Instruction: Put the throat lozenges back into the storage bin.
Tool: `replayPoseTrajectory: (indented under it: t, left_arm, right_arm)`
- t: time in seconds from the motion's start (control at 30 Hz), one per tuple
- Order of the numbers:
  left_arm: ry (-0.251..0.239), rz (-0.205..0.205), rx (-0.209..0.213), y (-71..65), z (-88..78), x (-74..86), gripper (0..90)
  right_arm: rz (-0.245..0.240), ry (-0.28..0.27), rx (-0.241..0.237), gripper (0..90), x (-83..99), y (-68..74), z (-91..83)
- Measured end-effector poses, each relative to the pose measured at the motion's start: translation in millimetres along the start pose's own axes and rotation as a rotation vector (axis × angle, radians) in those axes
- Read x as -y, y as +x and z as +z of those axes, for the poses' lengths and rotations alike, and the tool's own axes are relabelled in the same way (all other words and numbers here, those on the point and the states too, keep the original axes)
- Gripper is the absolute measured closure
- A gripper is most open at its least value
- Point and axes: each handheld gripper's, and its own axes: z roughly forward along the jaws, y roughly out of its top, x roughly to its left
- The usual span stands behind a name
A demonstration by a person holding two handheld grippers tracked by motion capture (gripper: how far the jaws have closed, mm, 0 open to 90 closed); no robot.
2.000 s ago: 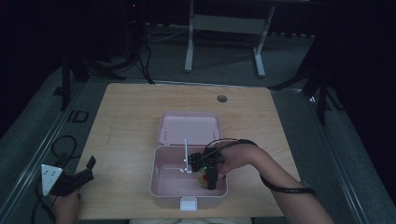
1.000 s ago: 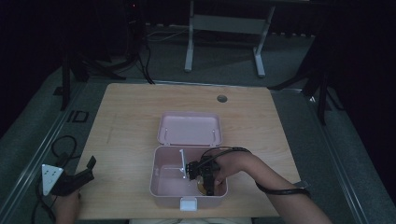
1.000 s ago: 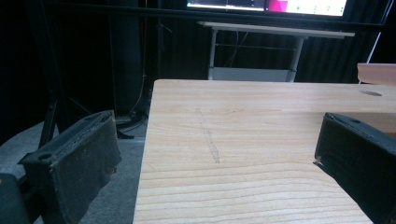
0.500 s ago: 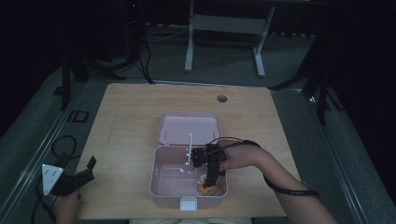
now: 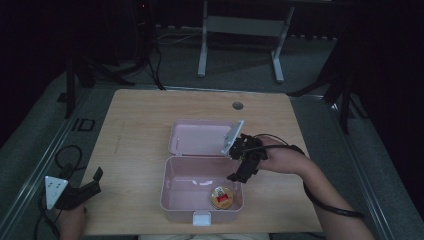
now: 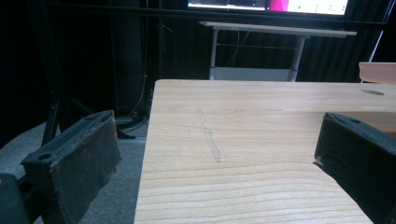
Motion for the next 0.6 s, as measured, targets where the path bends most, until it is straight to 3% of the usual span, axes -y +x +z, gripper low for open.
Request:
replayPoseTrajectory:
  t: [0.13,0.3,0.43,0.53,0.6]
  left_arm:
    - [0.0,-0.001,-0.001,-0.1,0.1,0.0,0.4]
    - [0.0,-0.002,-0.001,-0.1,0.2,0.0,0.4]
    - [-0.002,-0.005,-0.002,0.4,-0.2,0.1,0.4]
    - [-0.002,-0.004,-0.003,0.2,-0.1,0.1,0.4]
    - [-0.002,-0.003,-0.003,0.1,-0.2,0.1,0.4]
  right_arm:
    - [0.031,-0.069,0.054,12.3,15.2,-6.1,-14.9]
    - [0.072,-0.097,0.079,12.0,33.9,-12.4,-17.7]
    - [0.147,-0.116,0.1,11.2,58.6,-20.8,-10.8]
    - [0.2,-0.141,0.171,10.9,75.7,-26.9,-2.2]
    - [0.246,-0.159,0.191,11.0,87.5,-31.7,4.1]
